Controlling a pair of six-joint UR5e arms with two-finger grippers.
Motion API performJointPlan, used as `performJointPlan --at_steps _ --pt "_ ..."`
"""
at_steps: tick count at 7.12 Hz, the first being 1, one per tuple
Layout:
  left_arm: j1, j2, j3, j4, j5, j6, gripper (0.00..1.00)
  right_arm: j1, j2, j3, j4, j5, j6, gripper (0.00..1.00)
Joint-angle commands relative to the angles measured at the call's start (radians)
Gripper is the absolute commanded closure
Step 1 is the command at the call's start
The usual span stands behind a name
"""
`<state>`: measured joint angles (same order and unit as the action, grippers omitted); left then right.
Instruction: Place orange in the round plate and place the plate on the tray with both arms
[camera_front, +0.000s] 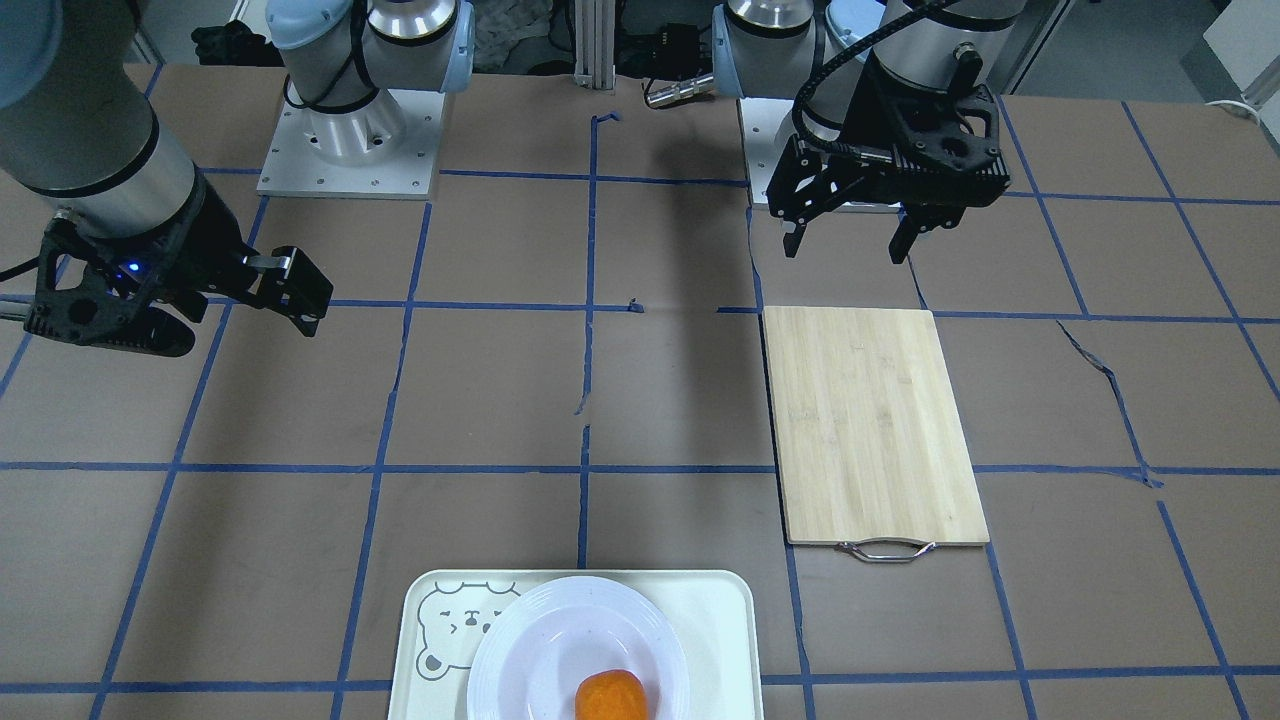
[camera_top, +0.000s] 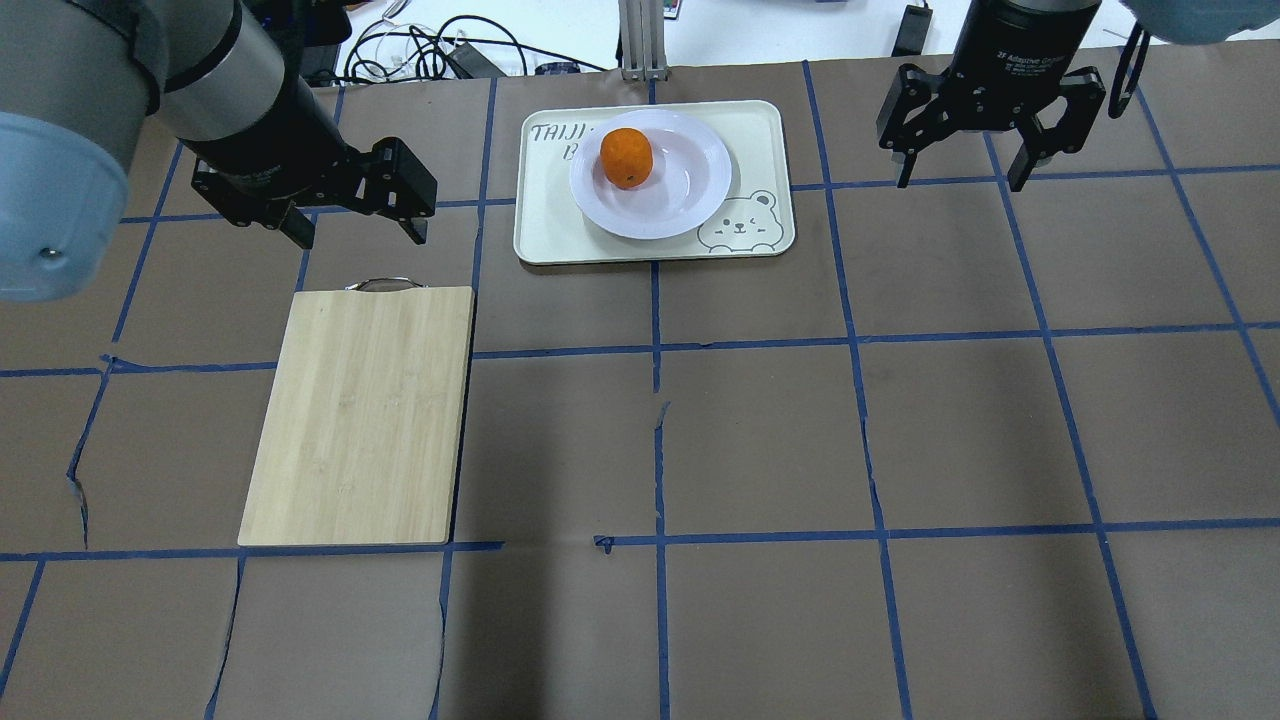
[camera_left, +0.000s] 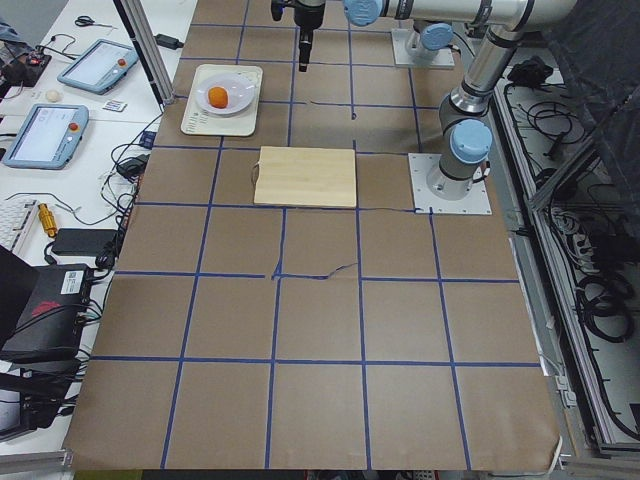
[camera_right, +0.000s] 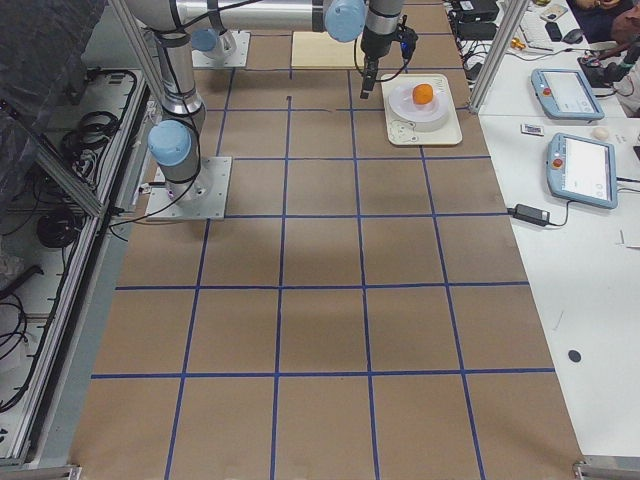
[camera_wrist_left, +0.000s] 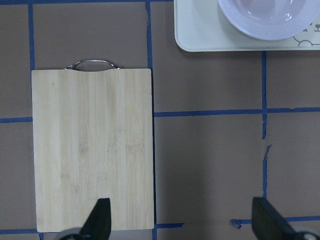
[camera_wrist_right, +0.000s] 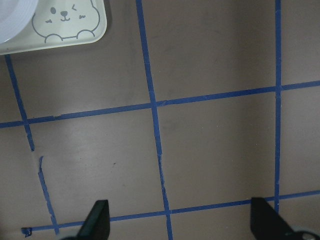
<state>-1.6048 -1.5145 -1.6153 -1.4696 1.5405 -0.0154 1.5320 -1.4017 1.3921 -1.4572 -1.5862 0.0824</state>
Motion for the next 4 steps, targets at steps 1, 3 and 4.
performJointPlan --at_steps 1,3,4 --pt "0.0 -0.001 0.0 0.002 -0.002 0.0 0.0 -0.001 -0.042 0.034 0.0 -0.002 -0.001 0.0" --pt "-0.001 -0.003 0.0 0.002 -0.002 0.0 0.0 0.001 -0.098 0.074 0.006 0.008 0.0 0.0" --pt "0.0 -0.003 0.0 0.002 -0.002 0.0 0.0 0.0 -0.12 0.09 0.003 0.009 0.002 0.0"
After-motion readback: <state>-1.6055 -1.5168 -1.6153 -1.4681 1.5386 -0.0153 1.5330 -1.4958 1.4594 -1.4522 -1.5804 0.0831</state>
